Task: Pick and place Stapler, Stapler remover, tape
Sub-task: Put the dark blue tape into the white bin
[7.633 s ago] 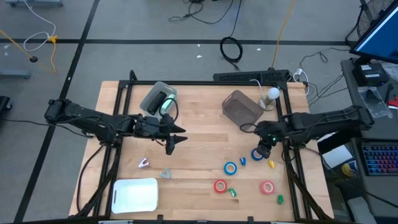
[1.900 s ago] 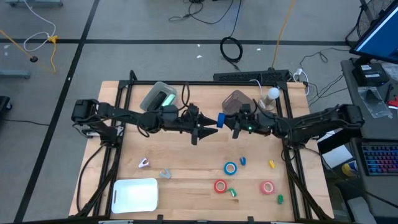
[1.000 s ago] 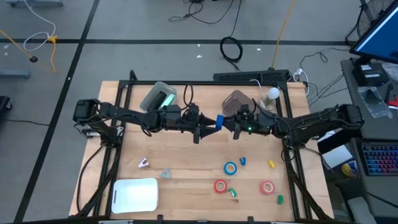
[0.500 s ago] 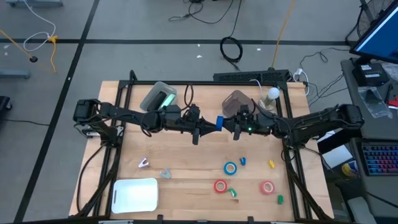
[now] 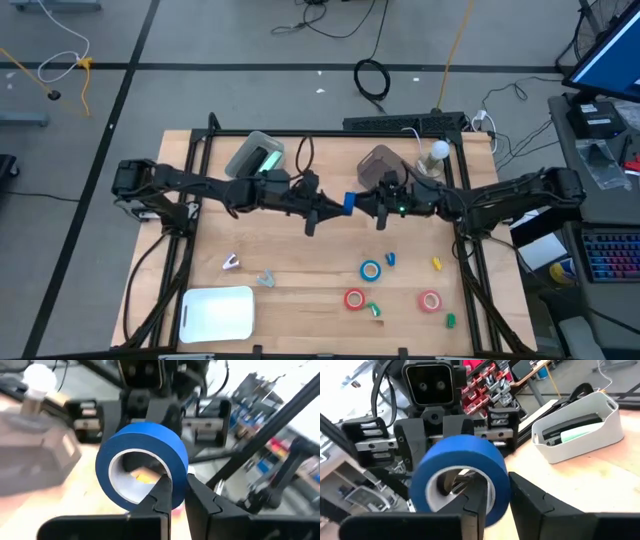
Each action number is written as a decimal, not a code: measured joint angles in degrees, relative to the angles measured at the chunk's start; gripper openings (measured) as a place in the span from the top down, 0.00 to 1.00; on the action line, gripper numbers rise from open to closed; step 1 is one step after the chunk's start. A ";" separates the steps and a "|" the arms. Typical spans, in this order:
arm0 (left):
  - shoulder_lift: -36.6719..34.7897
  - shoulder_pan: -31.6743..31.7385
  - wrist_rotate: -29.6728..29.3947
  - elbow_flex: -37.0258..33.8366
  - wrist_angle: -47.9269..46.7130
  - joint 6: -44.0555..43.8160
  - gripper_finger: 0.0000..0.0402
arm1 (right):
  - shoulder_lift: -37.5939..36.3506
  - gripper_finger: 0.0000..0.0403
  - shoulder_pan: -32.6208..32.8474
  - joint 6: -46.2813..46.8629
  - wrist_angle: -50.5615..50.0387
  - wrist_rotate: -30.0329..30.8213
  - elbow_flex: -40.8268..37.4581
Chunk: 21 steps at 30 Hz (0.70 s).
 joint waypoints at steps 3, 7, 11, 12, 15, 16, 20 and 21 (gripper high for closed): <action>-2.98 -0.07 -2.31 0.02 -8.40 2.21 0.94 | -0.88 0.79 -0.09 -0.21 -2.09 -2.10 -0.03; -8.12 0.25 -8.45 -0.11 -21.13 2.79 0.94 | -2.95 0.76 0.06 -2.64 -5.22 -3.89 0.02; -14.15 -1.93 -13.37 -0.09 -34.56 0.32 0.94 | -5.20 0.75 -0.03 -6.34 -6.58 -3.16 -0.03; -15.46 -2.73 -14.58 -0.09 -37.75 -0.61 0.94 | -5.79 0.75 -0.04 -6.96 -6.97 -3.18 0.04; -19.12 -5.68 -17.57 -0.07 -44.96 -5.56 0.94 | -7.25 0.75 -0.60 -7.69 -10.09 -3.11 0.00; -20.11 -6.85 -18.21 -0.02 -47.27 -7.51 0.94 | -7.61 0.76 -0.81 -7.74 -10.87 -2.96 0.00; -21.53 -12.30 -18.67 -0.02 -54.88 -16.31 0.94 | -8.96 0.75 -1.49 -7.94 -13.93 -3.15 0.02; -21.64 -13.86 -18.60 -0.02 -56.97 -18.80 0.94 | -9.22 0.75 -1.63 -8.26 -15.01 -3.13 0.00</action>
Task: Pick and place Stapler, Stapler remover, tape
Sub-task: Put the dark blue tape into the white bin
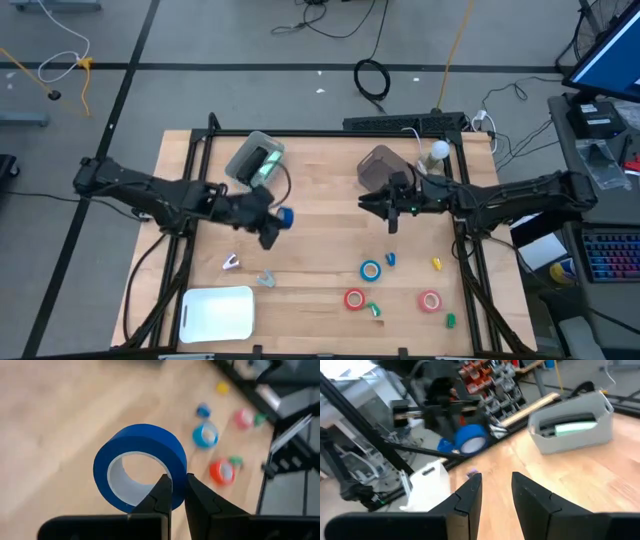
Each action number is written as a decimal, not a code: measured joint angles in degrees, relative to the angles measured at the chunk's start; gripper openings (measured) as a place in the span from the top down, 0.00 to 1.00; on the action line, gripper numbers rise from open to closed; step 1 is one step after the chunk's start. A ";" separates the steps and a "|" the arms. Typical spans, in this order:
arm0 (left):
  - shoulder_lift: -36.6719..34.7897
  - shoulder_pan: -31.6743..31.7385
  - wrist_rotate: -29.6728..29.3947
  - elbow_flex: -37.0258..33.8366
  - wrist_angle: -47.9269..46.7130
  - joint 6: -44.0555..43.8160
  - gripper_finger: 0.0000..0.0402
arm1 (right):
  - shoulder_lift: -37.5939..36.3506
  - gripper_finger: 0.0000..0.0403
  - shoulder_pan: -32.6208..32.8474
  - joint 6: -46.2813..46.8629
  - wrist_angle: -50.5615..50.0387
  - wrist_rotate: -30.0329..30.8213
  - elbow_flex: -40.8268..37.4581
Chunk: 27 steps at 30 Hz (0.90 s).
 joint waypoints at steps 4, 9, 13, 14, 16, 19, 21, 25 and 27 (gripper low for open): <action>0.38 -6.25 0.47 0.00 -7.71 -10.58 0.94 | -0.95 0.75 -0.35 -2.98 -0.86 0.13 -0.02; 0.41 -15.09 0.58 -0.04 -14.07 -25.45 0.94 | -2.68 0.75 -0.34 -6.63 -0.79 0.12 -0.02; 0.45 -21.97 3.78 -0.04 -16.09 -36.46 0.94 | -4.02 0.75 -0.44 -7.13 -0.84 1.48 -0.02; 0.52 -23.67 4.49 -0.04 -16.61 -39.00 0.94 | -4.20 0.75 -0.59 -7.07 -0.81 2.09 -0.02; 0.94 -26.74 6.58 -0.04 -17.52 -44.49 0.94 | -4.64 0.75 -0.69 -7.07 -0.84 3.58 -0.02; 1.54 -31.31 9.84 -0.04 -17.97 -52.25 0.94 | -4.86 0.75 -0.71 -7.04 -0.79 6.46 -0.02; 2.24 -34.18 11.25 -0.04 -17.63 -57.00 0.94 | -4.86 0.75 -0.79 -7.02 -0.82 7.47 -0.02; 3.11 -38.63 13.10 -0.04 -17.11 -64.83 0.94 | -4.86 0.75 -1.28 -7.00 -0.82 7.91 -0.02; 3.62 -40.28 13.38 -0.04 -17.10 -67.53 0.94 | -4.84 0.75 -1.65 -6.91 -0.82 7.91 -0.02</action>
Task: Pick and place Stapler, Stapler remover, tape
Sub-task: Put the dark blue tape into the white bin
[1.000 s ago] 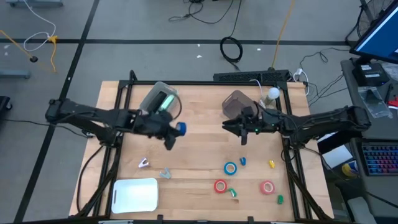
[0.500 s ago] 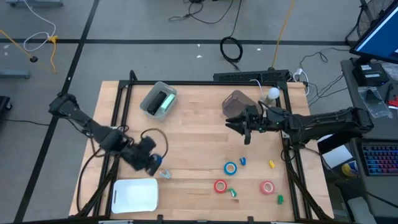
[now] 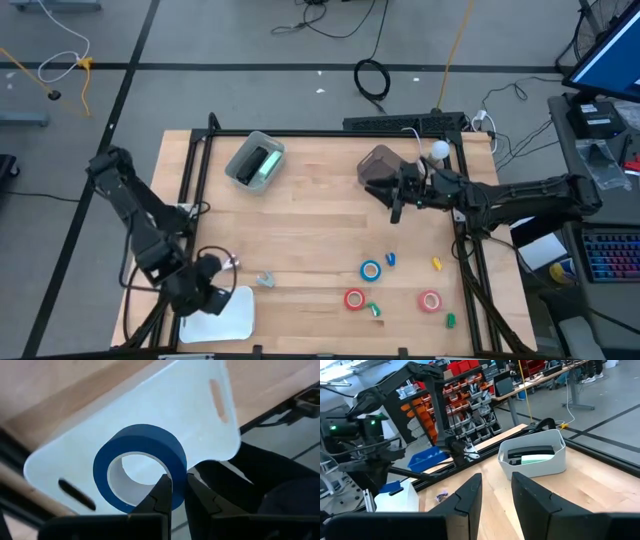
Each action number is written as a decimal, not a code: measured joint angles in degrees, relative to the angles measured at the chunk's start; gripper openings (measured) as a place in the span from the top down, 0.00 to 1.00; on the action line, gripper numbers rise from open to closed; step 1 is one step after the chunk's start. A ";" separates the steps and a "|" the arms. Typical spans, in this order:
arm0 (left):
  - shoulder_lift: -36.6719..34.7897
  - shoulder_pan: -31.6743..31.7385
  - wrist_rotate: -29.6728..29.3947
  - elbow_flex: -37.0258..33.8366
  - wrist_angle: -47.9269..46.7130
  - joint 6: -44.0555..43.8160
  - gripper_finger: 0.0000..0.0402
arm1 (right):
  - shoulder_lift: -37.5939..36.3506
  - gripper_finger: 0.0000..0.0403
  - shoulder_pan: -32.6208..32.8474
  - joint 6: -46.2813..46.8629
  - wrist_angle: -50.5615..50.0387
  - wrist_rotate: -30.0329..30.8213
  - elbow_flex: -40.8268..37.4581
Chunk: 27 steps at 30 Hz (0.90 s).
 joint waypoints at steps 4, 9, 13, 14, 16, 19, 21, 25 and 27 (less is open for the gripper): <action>1.79 -1.76 0.83 0.02 0.07 -2.98 0.94 | 0.00 0.75 -0.65 0.07 0.01 0.02 0.00; 5.25 -2.69 2.60 0.04 0.15 -3.54 0.94 | 0.00 0.75 -1.26 0.44 0.02 0.01 0.00; 8.16 -2.71 3.69 0.04 0.97 -3.35 0.94 | 0.00 0.75 -1.27 0.44 0.02 0.00 0.00; 8.95 -2.74 4.18 0.04 1.04 -3.01 0.94 | 0.00 0.75 -1.27 0.45 0.02 0.00 0.00; 10.50 -2.94 5.48 0.04 0.78 -2.48 0.94 | 0.00 0.75 -1.27 0.45 0.02 0.00 0.00; 12.94 -3.41 5.74 0.04 0.56 -2.34 0.94 | 0.00 0.75 -1.27 0.46 0.02 0.00 0.00; 14.17 -3.51 6.89 0.06 0.02 -2.06 0.94 | 0.00 0.75 -1.27 0.46 0.02 0.00 0.00; 15.92 -3.58 7.97 0.07 -2.71 -1.46 0.94 | 0.00 0.75 -1.27 0.46 0.02 0.00 0.00; 16.19 -3.58 7.05 0.07 -3.52 -0.78 0.94 | 0.00 0.75 -1.27 0.46 0.02 -0.04 0.00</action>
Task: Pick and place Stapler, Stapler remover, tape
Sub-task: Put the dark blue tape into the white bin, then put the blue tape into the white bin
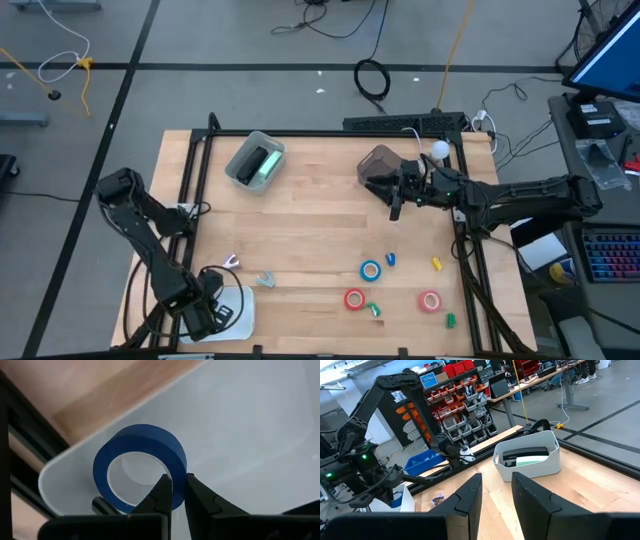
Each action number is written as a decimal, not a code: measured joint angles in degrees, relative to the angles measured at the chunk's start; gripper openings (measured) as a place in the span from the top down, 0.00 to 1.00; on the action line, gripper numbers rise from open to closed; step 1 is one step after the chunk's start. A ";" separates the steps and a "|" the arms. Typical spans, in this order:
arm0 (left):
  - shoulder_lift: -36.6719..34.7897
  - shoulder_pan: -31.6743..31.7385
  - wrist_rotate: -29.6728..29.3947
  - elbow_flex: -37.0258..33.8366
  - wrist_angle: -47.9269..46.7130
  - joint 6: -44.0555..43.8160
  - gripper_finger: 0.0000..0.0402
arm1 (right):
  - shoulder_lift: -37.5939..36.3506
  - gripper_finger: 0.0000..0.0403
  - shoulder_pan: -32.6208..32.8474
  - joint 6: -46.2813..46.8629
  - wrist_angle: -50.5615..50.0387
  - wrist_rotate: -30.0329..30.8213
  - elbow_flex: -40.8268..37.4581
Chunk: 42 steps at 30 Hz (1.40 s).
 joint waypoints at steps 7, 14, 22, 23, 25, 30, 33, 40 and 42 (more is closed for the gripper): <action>0.12 -0.23 -1.30 0.00 -1.23 1.42 0.94 | 0.00 0.75 0.00 0.02 0.02 -0.16 0.00; 0.66 -0.61 -2.25 -0.27 -2.06 1.93 0.94 | 0.00 0.75 0.02 0.02 0.02 -0.20 0.00; 2.59 -0.62 -1.84 -0.46 -0.86 2.32 0.92 | 0.00 0.75 0.02 0.02 0.02 -0.33 0.00; 2.65 -0.62 -1.84 -0.46 -0.62 2.27 0.92 | 0.00 0.75 0.02 0.03 0.02 -0.33 0.00; 2.68 -0.58 -1.87 -0.46 -0.15 2.28 0.92 | 0.00 0.75 0.02 0.02 0.02 -0.34 0.00; 2.68 -0.58 -1.89 -0.46 0.28 2.22 0.87 | 0.00 0.75 0.02 0.03 0.02 -0.35 0.00; 2.68 -0.58 -1.87 -0.46 0.22 2.06 0.83 | 0.00 0.75 0.02 0.88 0.02 -0.37 0.00; 2.68 -0.58 -1.87 -0.46 0.22 1.87 0.75 | 0.00 0.75 0.02 2.59 0.02 -0.38 0.00; 2.68 -0.58 -1.87 -0.46 0.20 1.54 0.74 | 0.00 0.75 0.02 2.60 0.02 -0.40 0.00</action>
